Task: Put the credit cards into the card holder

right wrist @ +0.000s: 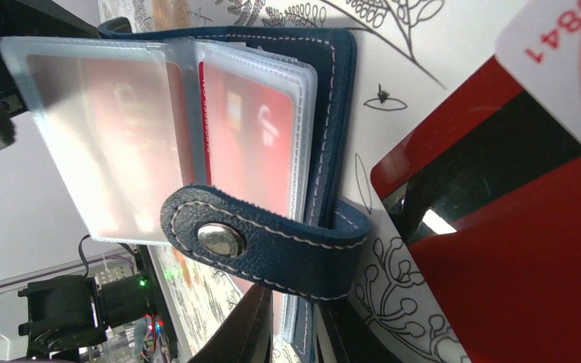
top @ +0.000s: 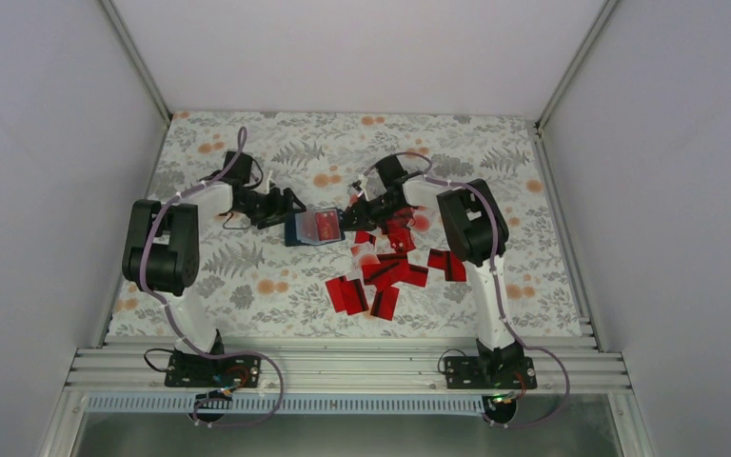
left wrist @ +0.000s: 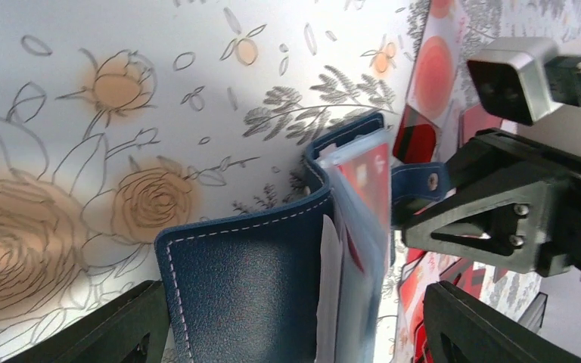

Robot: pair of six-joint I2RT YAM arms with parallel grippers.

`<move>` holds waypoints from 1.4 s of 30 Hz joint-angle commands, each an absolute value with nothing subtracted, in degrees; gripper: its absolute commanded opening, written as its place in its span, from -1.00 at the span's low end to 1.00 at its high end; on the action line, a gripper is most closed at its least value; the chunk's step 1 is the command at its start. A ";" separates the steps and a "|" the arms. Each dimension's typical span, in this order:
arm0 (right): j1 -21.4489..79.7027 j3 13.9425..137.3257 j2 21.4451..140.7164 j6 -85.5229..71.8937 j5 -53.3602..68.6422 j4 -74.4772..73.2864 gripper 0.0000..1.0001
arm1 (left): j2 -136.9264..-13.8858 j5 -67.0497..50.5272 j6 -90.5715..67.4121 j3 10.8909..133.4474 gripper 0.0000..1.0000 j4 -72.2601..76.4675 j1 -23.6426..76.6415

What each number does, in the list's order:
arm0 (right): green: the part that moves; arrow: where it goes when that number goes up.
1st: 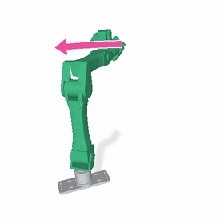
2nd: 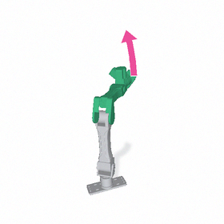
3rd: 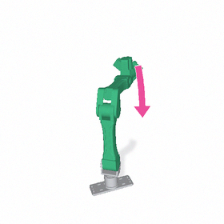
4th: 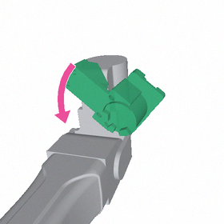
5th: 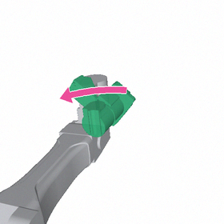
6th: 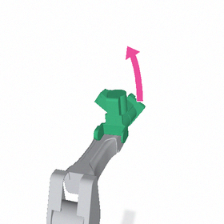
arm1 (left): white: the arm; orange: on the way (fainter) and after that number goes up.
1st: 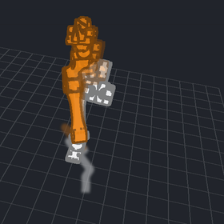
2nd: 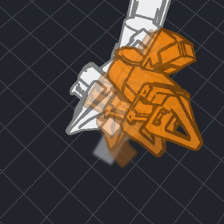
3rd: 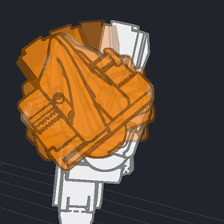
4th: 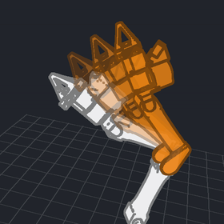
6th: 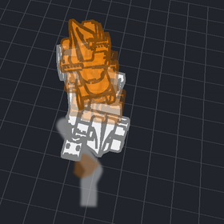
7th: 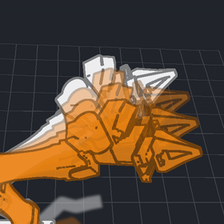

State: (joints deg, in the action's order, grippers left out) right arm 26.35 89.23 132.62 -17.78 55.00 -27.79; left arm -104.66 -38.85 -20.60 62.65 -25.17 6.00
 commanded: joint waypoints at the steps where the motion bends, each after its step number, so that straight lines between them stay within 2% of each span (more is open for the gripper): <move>1: 27.92 89.47 136.57 -17.68 49.57 -27.40 -0.69 | -103.62 -44.98 -22.24 65.11 0.67 -25.18 7.98; 14: 28.17 89.39 136.23 -18.28 49.30 -26.92 -0.70 | -104.16 -45.62 -24.79 68.71 0.66 -24.95 12.83; 29: 28.21 88.19 134.23 -19.24 48.22 -26.19 -0.70 | -111.38 -45.18 -26.77 73.90 0.65 -21.83 18.01; 42: 27.77 85.23 128.47 -21.46 42.68 -25.06 -0.69 | -110.76 -38.60 -25.45 71.63 0.32 -21.65 17.90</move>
State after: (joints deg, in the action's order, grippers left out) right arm 27.64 87.22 130.85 -20.14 51.81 -24.34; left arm -112.12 -41.71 -26.37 72.51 -21.69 17.85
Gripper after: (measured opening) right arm 0.148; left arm 0.680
